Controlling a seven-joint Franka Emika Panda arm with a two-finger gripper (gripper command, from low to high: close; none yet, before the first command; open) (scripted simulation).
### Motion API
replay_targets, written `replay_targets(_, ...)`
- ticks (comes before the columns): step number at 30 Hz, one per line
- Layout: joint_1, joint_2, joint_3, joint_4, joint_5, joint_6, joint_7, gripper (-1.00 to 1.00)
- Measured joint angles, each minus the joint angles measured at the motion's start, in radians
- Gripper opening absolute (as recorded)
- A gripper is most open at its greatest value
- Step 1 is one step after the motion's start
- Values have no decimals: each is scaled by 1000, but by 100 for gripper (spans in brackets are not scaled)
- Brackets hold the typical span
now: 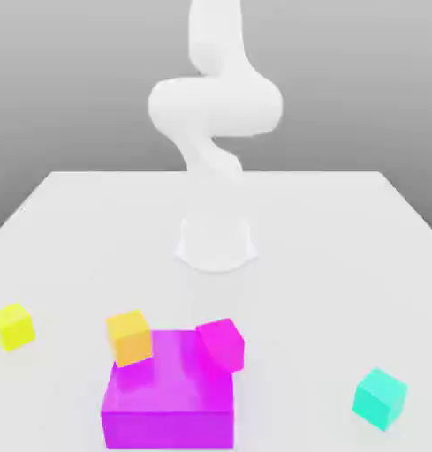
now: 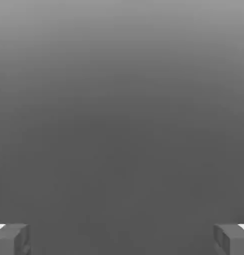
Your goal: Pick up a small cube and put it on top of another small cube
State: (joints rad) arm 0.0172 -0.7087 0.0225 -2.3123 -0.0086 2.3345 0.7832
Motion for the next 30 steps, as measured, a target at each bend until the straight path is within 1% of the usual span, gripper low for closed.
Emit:
replay_targets(16, 115, 586, 147, -79, -77, 221, -92, 0)
replay_targets(19, 156, 695, 169, -93, -96, 262, -105, 0)
replay_targets(26, 219, 949, 205, -126, -136, 359, -140, 0)
replay_targets(30, 262, 1095, 164, -106, -195, 459, -104, 0)
